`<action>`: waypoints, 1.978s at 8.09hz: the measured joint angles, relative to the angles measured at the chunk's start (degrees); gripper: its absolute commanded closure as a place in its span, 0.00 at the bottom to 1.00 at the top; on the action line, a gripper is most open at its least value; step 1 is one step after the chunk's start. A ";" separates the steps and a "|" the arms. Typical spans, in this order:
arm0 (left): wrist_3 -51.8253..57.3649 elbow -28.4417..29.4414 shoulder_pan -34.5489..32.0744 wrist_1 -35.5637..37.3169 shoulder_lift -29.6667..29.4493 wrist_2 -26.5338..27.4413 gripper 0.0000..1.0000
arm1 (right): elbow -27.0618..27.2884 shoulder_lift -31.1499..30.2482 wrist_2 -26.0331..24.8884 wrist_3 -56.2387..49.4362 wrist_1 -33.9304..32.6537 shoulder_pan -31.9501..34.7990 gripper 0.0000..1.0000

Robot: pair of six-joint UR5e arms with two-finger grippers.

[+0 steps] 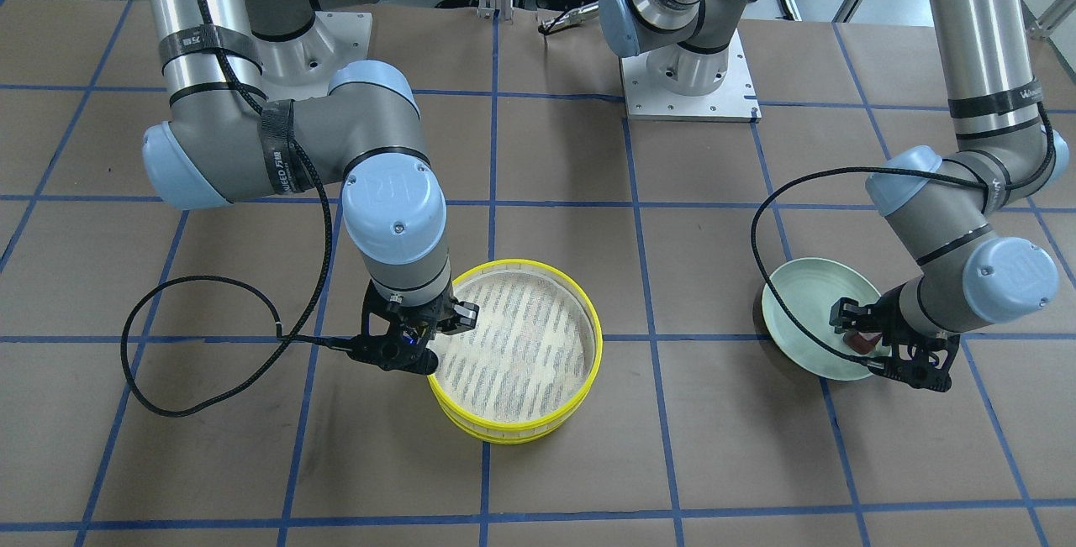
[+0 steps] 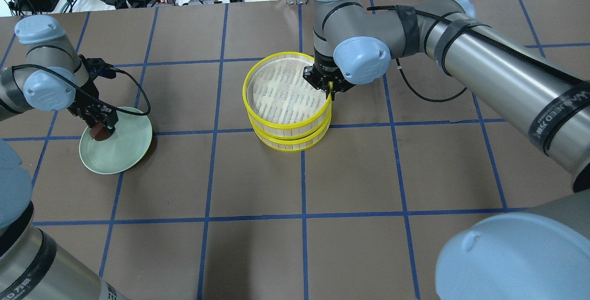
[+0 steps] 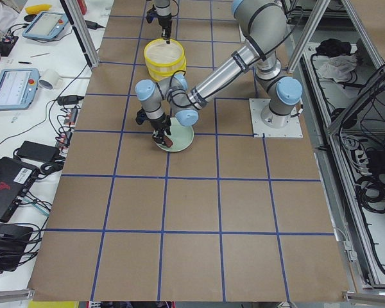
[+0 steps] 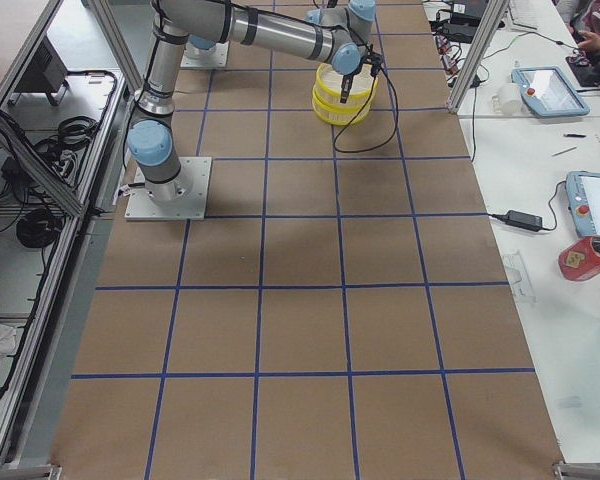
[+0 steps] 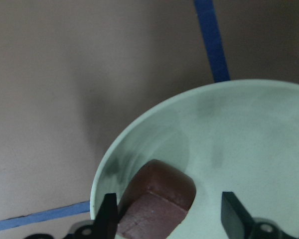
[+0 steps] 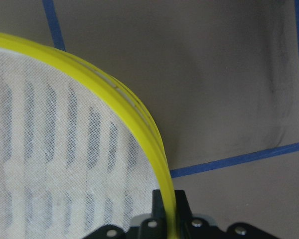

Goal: Place buns in different layers of steamer
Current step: 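Grasp the brown bun on the plate with the left gripper and lift it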

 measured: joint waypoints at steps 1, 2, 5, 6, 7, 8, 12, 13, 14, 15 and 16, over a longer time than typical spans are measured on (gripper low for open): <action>0.02 0.08 0.00 0.00 -0.02 0.69 1.00 | 0.01 -0.06 0.03 0.07 0.05 0.01 0.85; 0.03 0.13 0.00 0.00 0.01 1.15 1.00 | 0.02 -0.22 0.06 0.18 0.27 0.23 0.85; -0.47 0.69 -0.05 -0.39 1.73 2.60 1.00 | 0.09 -0.35 0.00 0.31 0.59 0.94 0.85; -0.65 1.06 -0.18 -1.11 2.91 2.64 1.00 | 0.24 -0.37 -0.05 0.13 0.62 0.97 0.85; -1.01 1.34 -0.57 -1.97 4.29 2.64 1.00 | 0.51 -0.46 -0.17 -0.17 0.60 0.99 0.85; -2.30 1.52 -1.25 -3.31 5.70 2.63 1.00 | 0.76 -0.66 -0.43 -0.44 0.65 1.01 0.85; -15.80 2.45 -8.24 -9.60 10.97 2.01 1.00 | 0.99 -0.92 -0.87 -0.67 0.47 1.01 0.85; -19.04 3.29 -10.10 -11.56 11.80 1.46 1.00 | 0.99 -0.92 -0.88 -0.67 0.41 0.98 0.85; -21.97 4.34 -11.52 -13.64 12.51 0.22 1.00 | 0.99 -0.98 -0.89 -0.67 0.35 0.95 0.85; -24.64 5.15 -12.66 -15.51 13.02 -0.80 1.00 | 0.99 -1.12 -0.93 -0.73 0.32 0.89 0.85; -27.06 5.58 -14.05 -17.00 13.78 -1.70 1.00 | 1.00 -1.49 -0.95 -0.91 0.30 0.67 0.85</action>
